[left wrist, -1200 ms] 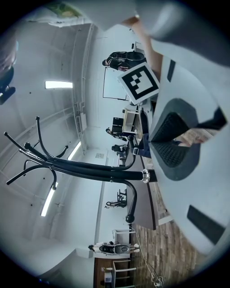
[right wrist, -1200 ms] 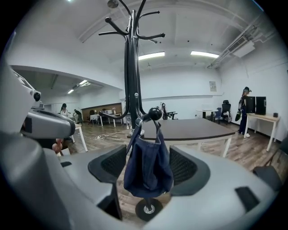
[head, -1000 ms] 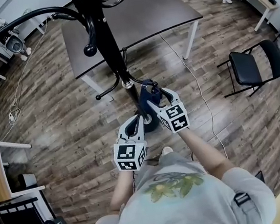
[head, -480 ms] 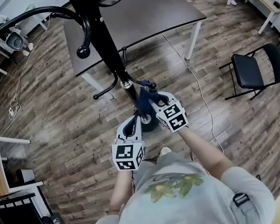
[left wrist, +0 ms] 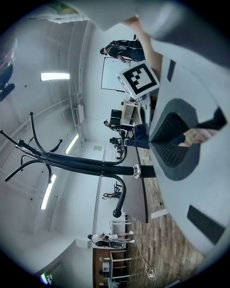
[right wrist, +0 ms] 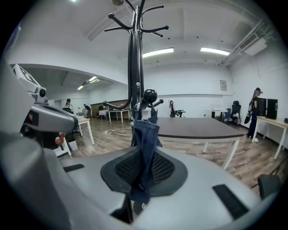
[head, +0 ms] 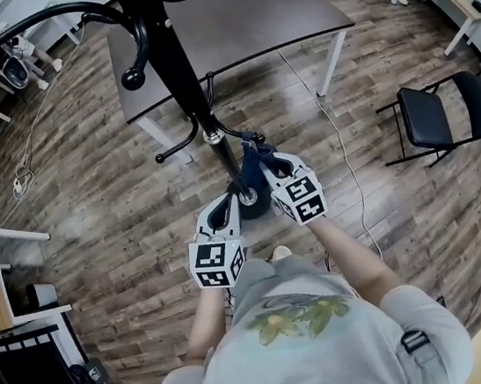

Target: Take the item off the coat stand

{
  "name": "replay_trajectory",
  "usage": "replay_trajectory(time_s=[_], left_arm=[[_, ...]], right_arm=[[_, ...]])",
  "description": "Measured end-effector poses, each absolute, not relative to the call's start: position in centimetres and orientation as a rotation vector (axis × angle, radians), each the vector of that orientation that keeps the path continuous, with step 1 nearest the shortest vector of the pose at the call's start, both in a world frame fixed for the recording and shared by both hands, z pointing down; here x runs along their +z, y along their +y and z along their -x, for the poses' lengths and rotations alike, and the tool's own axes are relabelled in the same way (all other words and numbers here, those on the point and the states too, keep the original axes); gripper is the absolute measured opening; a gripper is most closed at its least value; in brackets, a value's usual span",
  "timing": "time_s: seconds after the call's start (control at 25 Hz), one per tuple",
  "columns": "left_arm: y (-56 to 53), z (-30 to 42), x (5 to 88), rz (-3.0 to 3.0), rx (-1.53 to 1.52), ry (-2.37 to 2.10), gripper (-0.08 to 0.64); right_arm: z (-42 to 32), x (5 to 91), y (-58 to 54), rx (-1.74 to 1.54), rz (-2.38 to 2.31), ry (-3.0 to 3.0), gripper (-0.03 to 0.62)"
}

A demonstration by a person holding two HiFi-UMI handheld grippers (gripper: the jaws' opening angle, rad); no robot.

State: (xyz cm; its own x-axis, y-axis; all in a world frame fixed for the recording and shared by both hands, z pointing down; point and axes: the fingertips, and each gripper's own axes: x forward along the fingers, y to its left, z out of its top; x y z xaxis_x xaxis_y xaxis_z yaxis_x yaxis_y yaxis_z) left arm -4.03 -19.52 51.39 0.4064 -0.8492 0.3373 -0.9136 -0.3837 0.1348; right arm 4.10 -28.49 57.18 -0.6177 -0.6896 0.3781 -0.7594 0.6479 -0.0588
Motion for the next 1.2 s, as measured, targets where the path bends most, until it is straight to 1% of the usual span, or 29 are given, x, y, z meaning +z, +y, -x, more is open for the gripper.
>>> replay_trajectory(time_s=[0.48,1.2], left_arm=[[-19.7,3.2,51.3,-2.390,0.314,-1.516,0.015],[-19.2,3.4,51.9,-2.394,0.329,-1.493,0.015]], right_arm=[[-4.3,54.6,-28.1,0.327,-1.147,-2.606,0.041],[-6.2,54.4,-26.9,0.367,-1.243,-2.592,0.041]])
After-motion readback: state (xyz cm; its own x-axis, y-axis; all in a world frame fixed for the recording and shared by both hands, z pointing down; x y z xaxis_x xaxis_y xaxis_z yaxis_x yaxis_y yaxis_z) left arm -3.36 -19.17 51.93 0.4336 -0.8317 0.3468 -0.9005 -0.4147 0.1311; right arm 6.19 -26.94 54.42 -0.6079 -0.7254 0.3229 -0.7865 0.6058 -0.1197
